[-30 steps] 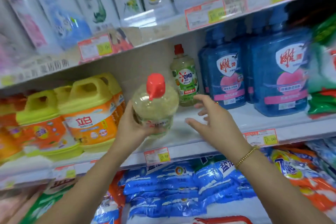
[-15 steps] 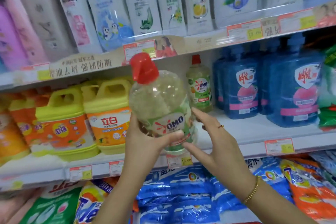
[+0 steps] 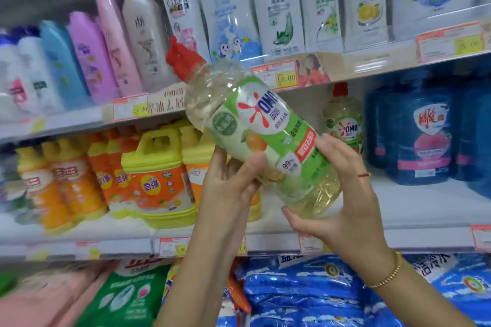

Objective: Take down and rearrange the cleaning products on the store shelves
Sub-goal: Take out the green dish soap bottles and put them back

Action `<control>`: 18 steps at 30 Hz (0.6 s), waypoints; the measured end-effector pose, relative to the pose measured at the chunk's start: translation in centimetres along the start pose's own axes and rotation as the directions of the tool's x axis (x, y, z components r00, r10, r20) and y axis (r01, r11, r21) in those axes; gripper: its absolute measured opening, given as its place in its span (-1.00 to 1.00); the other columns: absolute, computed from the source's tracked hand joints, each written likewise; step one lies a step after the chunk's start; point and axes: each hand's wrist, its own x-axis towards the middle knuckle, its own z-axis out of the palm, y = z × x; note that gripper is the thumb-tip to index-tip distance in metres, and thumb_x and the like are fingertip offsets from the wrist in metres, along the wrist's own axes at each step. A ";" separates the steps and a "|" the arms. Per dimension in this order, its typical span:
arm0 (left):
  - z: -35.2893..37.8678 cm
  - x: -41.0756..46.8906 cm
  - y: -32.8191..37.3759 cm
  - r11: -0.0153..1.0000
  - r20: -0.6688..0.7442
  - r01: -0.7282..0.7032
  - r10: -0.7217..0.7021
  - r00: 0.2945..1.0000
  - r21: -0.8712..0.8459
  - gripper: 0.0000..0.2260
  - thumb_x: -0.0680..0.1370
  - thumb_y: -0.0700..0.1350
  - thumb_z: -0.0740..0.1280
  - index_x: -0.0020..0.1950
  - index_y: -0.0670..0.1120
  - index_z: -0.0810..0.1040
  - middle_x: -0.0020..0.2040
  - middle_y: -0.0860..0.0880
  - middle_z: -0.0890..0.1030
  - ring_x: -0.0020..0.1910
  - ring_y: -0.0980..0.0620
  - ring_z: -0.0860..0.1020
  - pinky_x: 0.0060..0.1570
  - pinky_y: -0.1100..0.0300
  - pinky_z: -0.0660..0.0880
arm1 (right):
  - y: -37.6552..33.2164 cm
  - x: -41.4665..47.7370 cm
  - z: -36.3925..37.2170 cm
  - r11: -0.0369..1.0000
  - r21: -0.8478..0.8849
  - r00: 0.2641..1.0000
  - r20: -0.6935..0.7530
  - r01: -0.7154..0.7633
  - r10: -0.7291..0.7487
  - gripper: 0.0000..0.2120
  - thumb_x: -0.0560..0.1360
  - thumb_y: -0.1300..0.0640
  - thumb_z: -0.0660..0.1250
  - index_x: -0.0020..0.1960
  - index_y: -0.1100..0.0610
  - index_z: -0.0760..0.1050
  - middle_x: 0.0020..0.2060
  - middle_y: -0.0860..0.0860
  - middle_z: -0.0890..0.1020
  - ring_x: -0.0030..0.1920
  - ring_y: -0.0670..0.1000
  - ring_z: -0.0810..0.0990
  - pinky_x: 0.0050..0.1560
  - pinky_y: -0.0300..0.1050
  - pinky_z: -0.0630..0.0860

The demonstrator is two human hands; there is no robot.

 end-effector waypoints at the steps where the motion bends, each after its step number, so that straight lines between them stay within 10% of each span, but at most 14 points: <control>1: -0.5 0.3 0.2 0.999 0.031 -0.013 0.014 0.999 -0.033 -0.28 0.19 -0.01 0.64 0.30 -0.02 0.47 0.11 -0.04 0.65 0.09 -0.03 0.63 -0.02 0.13 0.58 | -0.9 0.0 0.1 0.986 0.146 0.997 0.026 -0.080 0.077 -0.13 0.15 -0.06 0.52 0.40 -0.08 0.25 0.32 -0.09 0.40 0.31 -0.14 0.39 0.21 -0.39 0.37; 5: -2.5 0.9 1.2 0.986 0.080 0.006 0.008 0.997 -0.167 -0.09 0.06 0.05 0.68 0.35 -0.09 0.46 0.16 -0.05 0.64 0.13 -0.02 0.62 -0.02 0.11 0.59 | -2.6 0.5 0.3 0.516 0.735 0.895 0.400 -0.441 0.196 -0.22 0.11 -0.04 0.54 0.30 0.00 0.42 0.14 -0.20 0.59 0.14 -0.15 0.58 0.02 -0.33 0.51; 8: -4.1 0.4 1.8 0.987 0.196 0.005 0.027 0.980 -0.159 -0.42 0.00 0.12 0.68 -0.02 0.02 0.72 -0.08 0.05 0.71 -0.06 0.10 0.67 -0.13 0.17 0.61 | -3.0 0.4 0.7 0.031 0.689 0.689 0.719 -0.724 0.093 -0.29 0.16 -0.24 0.54 0.24 0.02 0.54 0.18 0.07 0.60 0.15 0.06 0.60 0.03 -0.07 0.58; 11: -4.1 0.2 2.5 0.988 0.169 0.011 0.015 0.985 -0.155 -0.48 -0.02 0.06 0.69 -0.11 -0.01 0.73 -0.14 0.01 0.71 -0.12 0.06 0.68 -0.19 0.15 0.62 | -3.4 0.2 1.1 -0.097 0.671 0.665 0.742 -0.735 0.083 -0.31 0.29 -0.26 0.44 0.31 0.05 0.47 0.26 0.14 0.54 0.23 0.14 0.54 0.10 0.11 0.55; 13: -3.5 0.6 2.9 0.986 0.044 0.000 0.007 0.999 -0.167 -0.38 -0.03 0.00 0.69 -0.01 -0.06 0.69 -0.10 -0.04 0.70 -0.10 0.00 0.68 -0.19 0.11 0.62 | -3.8 0.5 1.2 -0.029 0.701 0.680 0.701 -0.713 0.213 -0.40 0.43 -0.26 0.26 0.35 0.05 0.42 0.26 0.13 0.53 0.25 0.13 0.53 0.11 0.18 0.53; 16: -2.4 0.9 3.1 0.995 -0.189 -0.050 0.032 0.981 -0.091 -0.26 0.10 -0.08 0.63 0.26 -0.11 0.52 0.04 -0.06 0.68 -0.01 -0.03 0.67 -0.13 0.07 0.61 | -4.3 1.2 0.6 0.610 0.575 0.836 0.318 -0.545 0.447 -0.52 0.41 -0.17 0.29 0.30 -0.06 0.37 0.25 -0.08 0.50 0.16 -0.13 0.56 0.06 -0.13 0.59; 18: -1.9 0.7 2.7 0.996 -0.282 -0.066 0.046 0.958 -0.059 -0.31 0.21 -0.06 0.56 0.32 -0.07 0.48 0.10 -0.06 0.67 0.06 -0.05 0.65 -0.06 0.03 0.60 | -4.7 1.3 0.5 0.966 0.151 0.971 0.146 -0.209 0.187 -0.32 0.29 -0.13 0.46 0.33 -0.15 0.26 0.34 -0.16 0.30 0.31 -0.20 0.37 0.18 -0.31 0.46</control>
